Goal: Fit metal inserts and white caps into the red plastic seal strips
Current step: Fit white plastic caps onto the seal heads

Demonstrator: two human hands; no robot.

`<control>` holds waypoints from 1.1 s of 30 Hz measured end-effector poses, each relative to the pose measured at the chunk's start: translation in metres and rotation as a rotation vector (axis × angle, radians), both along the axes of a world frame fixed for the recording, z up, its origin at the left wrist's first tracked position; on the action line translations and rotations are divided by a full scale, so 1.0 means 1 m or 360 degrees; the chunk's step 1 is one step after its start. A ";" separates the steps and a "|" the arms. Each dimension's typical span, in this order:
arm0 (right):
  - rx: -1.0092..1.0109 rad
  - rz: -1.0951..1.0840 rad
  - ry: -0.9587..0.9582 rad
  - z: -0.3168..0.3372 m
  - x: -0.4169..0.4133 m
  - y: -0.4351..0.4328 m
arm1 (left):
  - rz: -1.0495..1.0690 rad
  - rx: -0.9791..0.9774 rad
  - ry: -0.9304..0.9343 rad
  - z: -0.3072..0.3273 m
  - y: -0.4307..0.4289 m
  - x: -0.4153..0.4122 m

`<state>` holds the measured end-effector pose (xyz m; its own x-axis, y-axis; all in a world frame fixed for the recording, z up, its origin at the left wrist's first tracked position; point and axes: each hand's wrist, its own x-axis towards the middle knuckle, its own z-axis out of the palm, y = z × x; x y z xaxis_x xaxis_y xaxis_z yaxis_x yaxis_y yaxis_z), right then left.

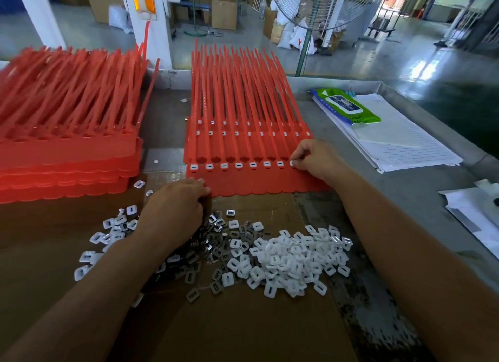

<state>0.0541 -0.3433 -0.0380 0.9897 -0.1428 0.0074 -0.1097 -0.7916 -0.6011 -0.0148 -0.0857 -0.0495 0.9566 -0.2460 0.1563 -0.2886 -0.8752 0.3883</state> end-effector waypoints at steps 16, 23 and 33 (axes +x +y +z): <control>0.0017 -0.0146 0.0182 0.017 0.007 0.012 | 0.0011 0.0010 0.0005 -0.001 0.001 -0.001; -0.0066 -0.0140 0.0203 0.015 0.009 0.013 | 0.0018 -0.0005 0.0001 0.000 0.000 -0.001; -0.0006 -0.0056 -0.0115 -0.003 -0.005 0.006 | 0.0008 -0.0012 0.0006 0.000 0.000 0.000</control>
<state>0.0493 -0.3370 -0.0406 0.9810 -0.1771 0.0793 -0.0938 -0.7904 -0.6054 -0.0149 -0.0852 -0.0494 0.9583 -0.2401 0.1549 -0.2829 -0.8735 0.3961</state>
